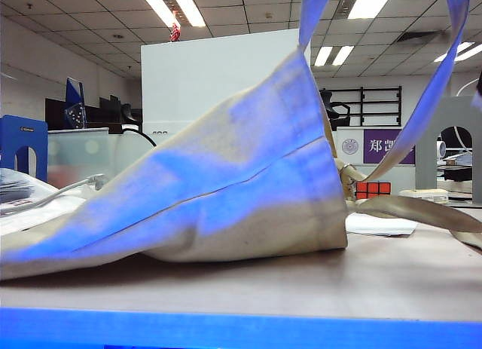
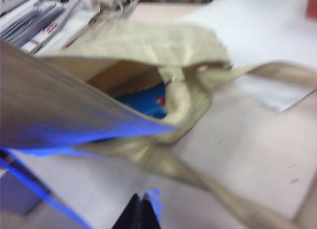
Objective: Take the glasses case out of the canvas bag and put it on the table.
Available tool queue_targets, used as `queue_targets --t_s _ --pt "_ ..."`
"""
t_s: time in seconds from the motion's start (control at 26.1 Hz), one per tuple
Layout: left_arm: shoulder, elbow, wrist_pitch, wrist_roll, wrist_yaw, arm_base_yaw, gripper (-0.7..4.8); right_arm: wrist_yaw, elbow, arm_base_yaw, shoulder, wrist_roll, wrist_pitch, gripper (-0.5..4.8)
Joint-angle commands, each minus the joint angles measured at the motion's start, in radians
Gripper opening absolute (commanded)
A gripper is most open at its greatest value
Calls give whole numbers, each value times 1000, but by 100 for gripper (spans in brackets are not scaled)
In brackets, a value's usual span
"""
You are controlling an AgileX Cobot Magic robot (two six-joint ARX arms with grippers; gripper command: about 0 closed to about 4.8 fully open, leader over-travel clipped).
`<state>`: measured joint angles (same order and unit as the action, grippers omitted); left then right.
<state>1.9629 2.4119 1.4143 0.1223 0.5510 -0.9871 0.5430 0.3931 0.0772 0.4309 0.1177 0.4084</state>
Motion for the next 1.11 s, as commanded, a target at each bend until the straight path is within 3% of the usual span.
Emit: queue_targets --t_s 0.04,0.19,0.38,0.57,0.77,0.92,1.03,1.11 --pt "-19 6 -7 1 13 -22 -6 174 3 -1 119 59 -99 -6" --pt "-20 6 -15 1 14 -40 -6 331 6 2 315 195 -290 -6" --pt "-20 6 -18 -7 8 -44 -6 354 6 108 461 331 -515 -6" --pt "-20 6 -38 -35 -141 3 -6 465 6 220 480 408 -483 -6" --pt "-26 6 -142 17 -240 114 -6 492 9 235 362 433 -333 -6" --pt "-34 6 -172 39 -229 146 -6 478 9 236 274 417 -286 -6" --pt "-54 6 -200 68 -82 116 -6 420 9 235 304 375 -286 -6" --pt "-79 5 -197 68 -59 84 -6 418 9 236 373 375 -338 -6"
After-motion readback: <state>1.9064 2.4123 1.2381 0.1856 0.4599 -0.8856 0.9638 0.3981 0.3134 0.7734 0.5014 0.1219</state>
